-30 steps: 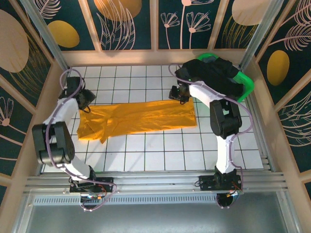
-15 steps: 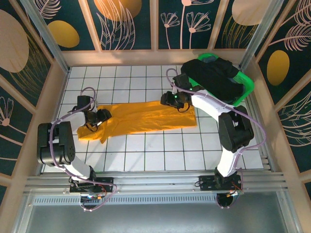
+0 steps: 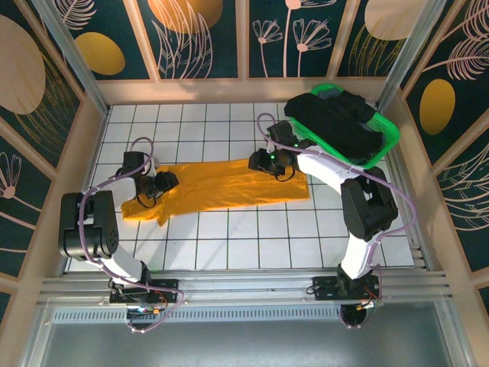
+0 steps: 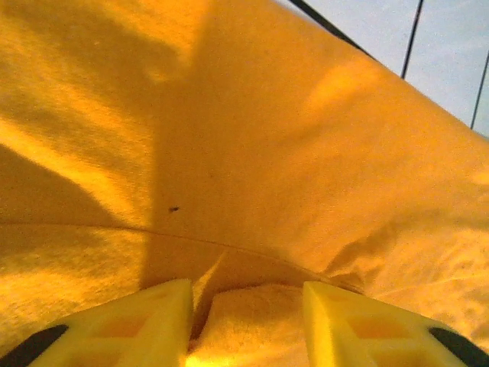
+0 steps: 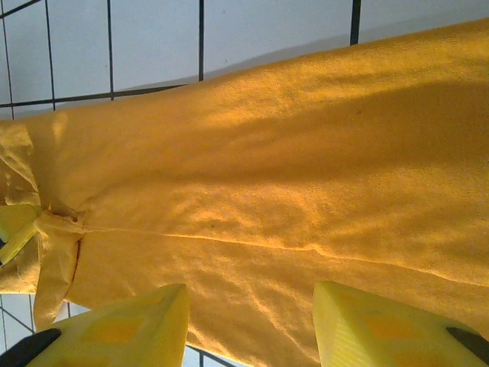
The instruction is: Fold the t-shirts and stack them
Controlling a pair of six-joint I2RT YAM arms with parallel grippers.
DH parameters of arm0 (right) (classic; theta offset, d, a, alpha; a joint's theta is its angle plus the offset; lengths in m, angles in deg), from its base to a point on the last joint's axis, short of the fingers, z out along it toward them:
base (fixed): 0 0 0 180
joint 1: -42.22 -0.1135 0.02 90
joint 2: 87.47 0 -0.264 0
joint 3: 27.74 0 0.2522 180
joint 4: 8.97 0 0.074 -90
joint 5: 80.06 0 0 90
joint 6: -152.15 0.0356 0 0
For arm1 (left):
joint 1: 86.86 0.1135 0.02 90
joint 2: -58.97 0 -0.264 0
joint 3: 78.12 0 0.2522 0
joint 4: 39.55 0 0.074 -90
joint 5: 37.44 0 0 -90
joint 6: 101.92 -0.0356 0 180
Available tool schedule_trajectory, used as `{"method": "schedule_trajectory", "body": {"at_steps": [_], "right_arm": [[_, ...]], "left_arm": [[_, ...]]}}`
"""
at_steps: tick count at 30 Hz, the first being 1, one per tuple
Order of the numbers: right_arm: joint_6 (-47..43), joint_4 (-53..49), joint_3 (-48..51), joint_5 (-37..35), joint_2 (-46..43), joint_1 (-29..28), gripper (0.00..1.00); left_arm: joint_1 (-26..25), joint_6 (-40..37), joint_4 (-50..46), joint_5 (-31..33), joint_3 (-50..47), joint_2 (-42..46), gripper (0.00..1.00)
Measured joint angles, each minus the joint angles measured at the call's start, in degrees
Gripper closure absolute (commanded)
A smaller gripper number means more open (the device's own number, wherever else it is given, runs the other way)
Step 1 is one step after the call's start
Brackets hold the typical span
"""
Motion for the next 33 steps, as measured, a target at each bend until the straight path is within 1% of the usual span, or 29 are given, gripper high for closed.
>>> {"method": "schedule_trajectory", "body": {"at_steps": [6, 7, 10, 17, 18, 20, 23, 29, 33], "right_arm": [[0.0, 0.0, 0.0, 0.0, 0.0, 0.0, 0.53], [0.0, 0.0, 0.0, 0.0, 0.0, 0.0, 0.53], [0.0, 0.0, 0.0, 0.0, 0.0, 0.0, 0.53], [0.0, 0.0, 0.0, 0.0, 0.0, 0.1, 0.54], [0.0, 0.0, 0.0, 0.0, 0.0, 0.1, 0.54], [0.0, 0.0, 0.0, 0.0, 0.0, 0.2, 0.54], [-0.1, 0.0, 0.0, 0.0, 0.0, 0.4, 0.54], [0.0, 0.0, 0.7, 0.0, 0.0, 0.5, 0.54], [-0.1, 0.0, 1.1, 0.0, 0.0, 0.5, 0.54]], "left_arm": [[-0.9, 0.0, 0.2, -1.3, 0.0, 0.0, 0.94], [-1.0, 0.0, 0.2, -1.4, -0.1, 0.1, 0.96], [-1.5, 0.1, -0.2, -1.8, -1.0, 1.6, 1.00], [-5.8, 1.9, -1.0, -3.7, -4.9, 7.3, 1.00], [-6.5, 2.3, -1.1, -4.0, -5.5, 7.7, 0.97], [-7.9, 3.5, -1.0, -4.6, -7.1, 8.7, 0.86], [-9.2, 5.0, -1.1, -5.7, -8.8, 9.3, 0.75], [-9.6, 6.3, -1.2, -7.6, -9.6, 9.3, 0.66], [-9.6, 6.6, -2.5, -7.3, -9.2, 9.9, 0.54]]}}
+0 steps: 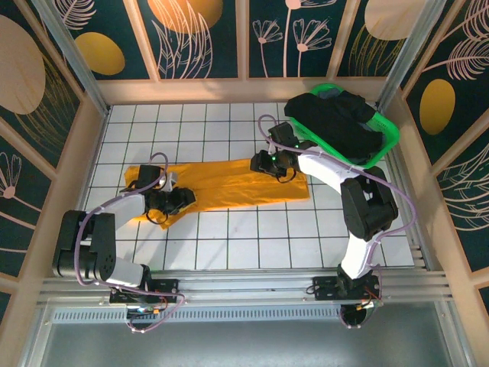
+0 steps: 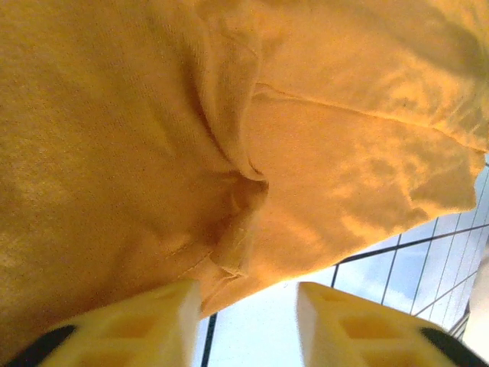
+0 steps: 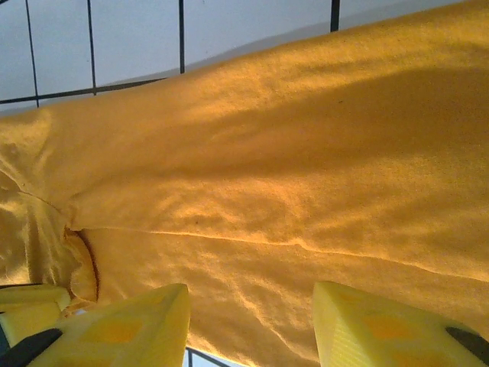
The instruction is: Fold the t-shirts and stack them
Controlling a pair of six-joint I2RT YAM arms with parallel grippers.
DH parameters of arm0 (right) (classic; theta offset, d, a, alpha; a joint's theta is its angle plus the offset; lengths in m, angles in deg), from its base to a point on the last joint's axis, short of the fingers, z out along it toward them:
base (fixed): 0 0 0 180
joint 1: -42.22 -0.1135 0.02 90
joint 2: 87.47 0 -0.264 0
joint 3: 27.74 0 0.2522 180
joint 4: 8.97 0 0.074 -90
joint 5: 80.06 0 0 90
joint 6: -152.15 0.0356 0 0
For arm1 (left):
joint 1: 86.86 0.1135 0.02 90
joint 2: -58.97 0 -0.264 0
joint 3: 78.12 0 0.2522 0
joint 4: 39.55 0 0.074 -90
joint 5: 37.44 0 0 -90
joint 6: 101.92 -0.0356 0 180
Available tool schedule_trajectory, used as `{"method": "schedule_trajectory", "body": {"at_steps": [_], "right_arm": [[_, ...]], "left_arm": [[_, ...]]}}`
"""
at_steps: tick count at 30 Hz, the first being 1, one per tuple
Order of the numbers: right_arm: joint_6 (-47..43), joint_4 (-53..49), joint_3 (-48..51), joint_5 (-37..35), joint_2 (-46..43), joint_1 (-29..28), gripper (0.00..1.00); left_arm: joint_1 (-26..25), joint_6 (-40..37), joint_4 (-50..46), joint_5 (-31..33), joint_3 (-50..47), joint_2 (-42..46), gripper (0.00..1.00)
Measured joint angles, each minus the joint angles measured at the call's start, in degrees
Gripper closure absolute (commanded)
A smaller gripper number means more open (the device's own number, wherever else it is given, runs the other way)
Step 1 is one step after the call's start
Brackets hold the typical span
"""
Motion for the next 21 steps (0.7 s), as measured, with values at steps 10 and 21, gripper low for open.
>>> {"method": "schedule_trajectory", "body": {"at_steps": [10, 21], "right_arm": [[-0.2, 0.5, 1.5, 0.0, 0.0, 0.0, 0.54], [-1.9, 0.5, 1.5, 0.3, 0.0, -0.1, 0.54]], "left_arm": [[0.1, 1.6, -11.1, 20.2, 10.6, 3.1, 0.51], [12.7, 4.2, -17.2, 36.9, 10.4, 0.8, 0.53]]}}
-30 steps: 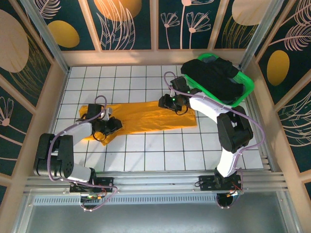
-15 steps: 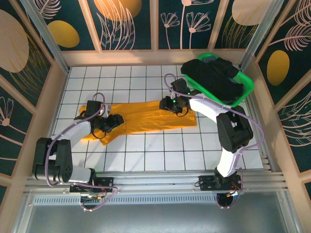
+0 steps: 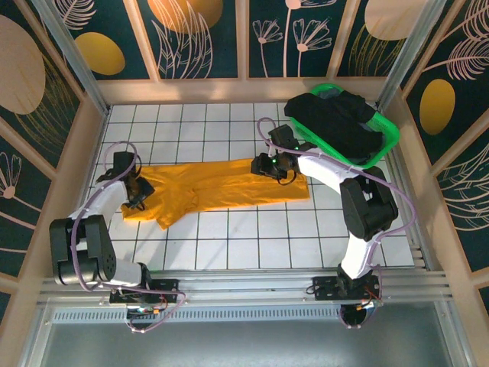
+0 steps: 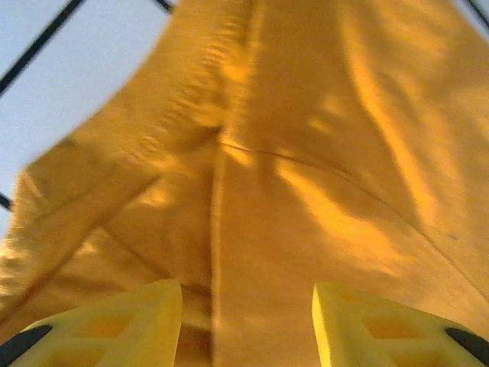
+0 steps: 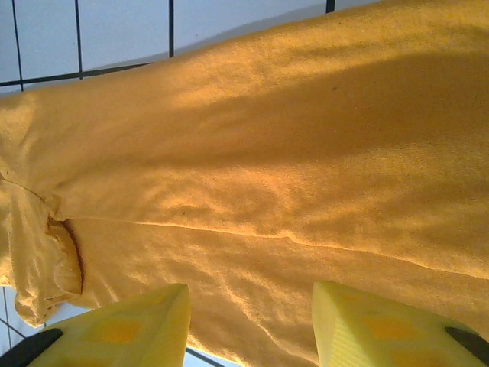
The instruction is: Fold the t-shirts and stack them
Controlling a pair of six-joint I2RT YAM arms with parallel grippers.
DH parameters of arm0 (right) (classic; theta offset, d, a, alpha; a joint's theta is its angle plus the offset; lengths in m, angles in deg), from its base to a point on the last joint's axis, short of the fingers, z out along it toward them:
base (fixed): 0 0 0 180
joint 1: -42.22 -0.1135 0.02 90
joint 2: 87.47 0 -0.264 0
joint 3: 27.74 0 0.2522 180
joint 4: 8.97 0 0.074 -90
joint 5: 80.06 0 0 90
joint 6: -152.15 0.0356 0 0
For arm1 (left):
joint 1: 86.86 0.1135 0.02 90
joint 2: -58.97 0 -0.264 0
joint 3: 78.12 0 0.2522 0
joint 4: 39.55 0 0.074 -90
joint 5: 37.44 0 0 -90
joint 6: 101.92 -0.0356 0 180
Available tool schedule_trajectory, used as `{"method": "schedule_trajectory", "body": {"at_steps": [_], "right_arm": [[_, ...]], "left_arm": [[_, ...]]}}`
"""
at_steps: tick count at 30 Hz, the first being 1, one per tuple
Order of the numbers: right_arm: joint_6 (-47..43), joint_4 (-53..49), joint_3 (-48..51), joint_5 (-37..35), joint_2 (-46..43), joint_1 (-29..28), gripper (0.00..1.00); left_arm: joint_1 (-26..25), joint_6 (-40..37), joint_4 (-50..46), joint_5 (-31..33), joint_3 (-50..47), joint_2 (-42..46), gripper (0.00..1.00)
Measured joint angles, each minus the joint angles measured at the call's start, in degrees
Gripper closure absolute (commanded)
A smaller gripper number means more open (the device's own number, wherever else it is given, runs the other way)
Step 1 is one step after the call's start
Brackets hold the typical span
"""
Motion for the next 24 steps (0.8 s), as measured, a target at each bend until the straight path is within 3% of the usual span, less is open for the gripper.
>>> {"method": "schedule_trajectory", "body": {"at_steps": [7, 12, 15, 19, 24], "right_arm": [[-0.2, 0.3, 0.0, 1.9, 0.0, 0.0, 0.53], [-0.2, 3.3, 0.9, 7.7, 0.0, 0.0, 0.53], [-0.2, 4.2, 1.2, 10.1, -0.1, 0.1, 0.53], [0.0, 4.9, 1.2, 11.4, -0.2, 0.1, 0.53], [0.1, 4.9, 1.2, 11.5, -0.3, 0.2, 0.53]], "left_arm": [[0.6, -1.0, 2.2, -1.8, -0.6, -4.1, 0.62], [0.6, -1.7, 3.3, -2.4, -0.7, -5.1, 0.68], [0.6, -1.9, 3.6, -2.9, -1.2, -5.1, 0.76], [0.6, -2.3, 3.7, -3.5, -1.7, -5.1, 0.98], [0.6, -2.5, 3.4, -3.8, -1.6, -3.7, 1.00]]}}
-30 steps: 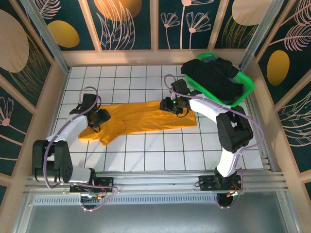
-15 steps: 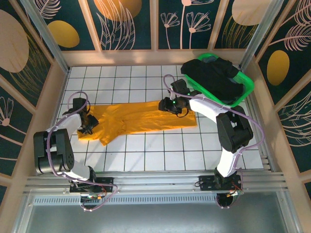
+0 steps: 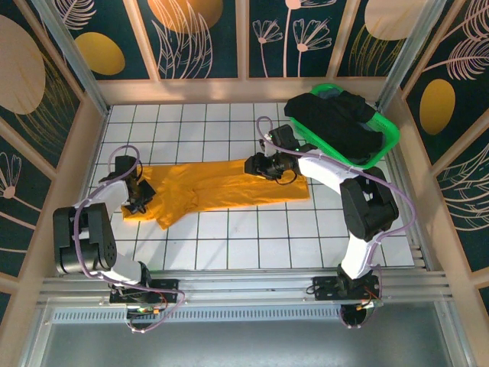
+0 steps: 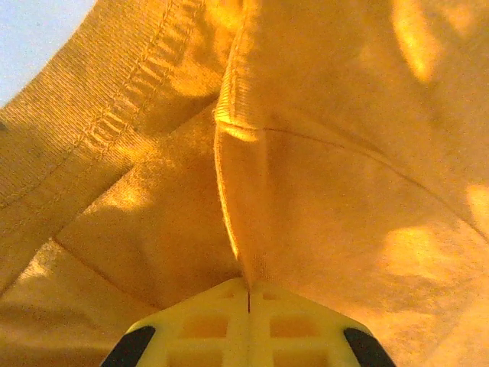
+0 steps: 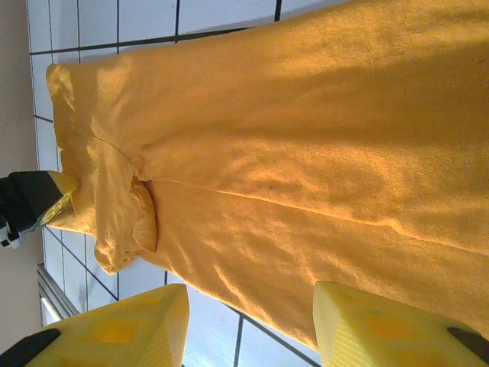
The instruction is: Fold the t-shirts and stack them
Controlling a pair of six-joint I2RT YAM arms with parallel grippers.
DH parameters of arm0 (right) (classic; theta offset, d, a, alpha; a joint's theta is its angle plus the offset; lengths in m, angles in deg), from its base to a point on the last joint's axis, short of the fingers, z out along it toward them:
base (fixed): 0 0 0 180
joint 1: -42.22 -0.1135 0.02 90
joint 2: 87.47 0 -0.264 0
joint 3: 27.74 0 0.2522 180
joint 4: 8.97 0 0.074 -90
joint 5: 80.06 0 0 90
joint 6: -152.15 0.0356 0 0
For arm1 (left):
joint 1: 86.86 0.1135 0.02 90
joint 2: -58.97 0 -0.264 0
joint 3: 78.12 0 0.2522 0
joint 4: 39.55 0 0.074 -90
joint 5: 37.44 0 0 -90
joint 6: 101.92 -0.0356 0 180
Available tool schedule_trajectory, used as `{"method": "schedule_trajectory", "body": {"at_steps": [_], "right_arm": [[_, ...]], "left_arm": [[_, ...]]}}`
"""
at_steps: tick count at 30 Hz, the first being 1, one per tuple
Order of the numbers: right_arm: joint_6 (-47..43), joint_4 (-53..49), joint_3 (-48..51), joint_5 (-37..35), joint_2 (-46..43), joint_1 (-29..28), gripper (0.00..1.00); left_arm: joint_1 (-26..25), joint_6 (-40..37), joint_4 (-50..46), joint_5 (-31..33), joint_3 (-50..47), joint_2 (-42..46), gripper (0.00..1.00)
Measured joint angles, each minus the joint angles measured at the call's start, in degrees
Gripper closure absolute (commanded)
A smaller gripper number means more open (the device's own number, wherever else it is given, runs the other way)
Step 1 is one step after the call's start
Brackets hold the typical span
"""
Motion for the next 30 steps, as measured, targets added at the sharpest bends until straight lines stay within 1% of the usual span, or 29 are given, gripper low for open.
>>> {"method": "schedule_trajectory", "body": {"at_steps": [5, 14, 21, 26, 30], "right_arm": [[0.2, -0.1, -0.1, 0.0, 0.0, 0.1, 0.53], [0.1, -0.5, -0.9, -0.3, 0.0, 0.4, 0.54], [0.1, -0.5, -0.9, -0.5, 0.0, 0.9, 0.54], [0.2, -0.5, -0.9, -0.5, 0.0, 1.0, 0.54], [0.1, -0.5, -0.5, -0.5, -0.2, 1.0, 0.54]], "left_arm": [[0.0, 1.3, -1.5, 0.1, 1.9, 2.1, 1.00], [0.0, 2.6, -7.4, 0.6, 13.0, 1.0, 1.00], [0.0, 2.6, -10.1, 1.4, 18.4, -4.2, 1.00], [0.0, 1.1, -10.7, 3.5, 20.0, -8.7, 1.00], [0.0, -0.8, -10.4, 5.2, 21.2, -11.8, 0.96]]}}
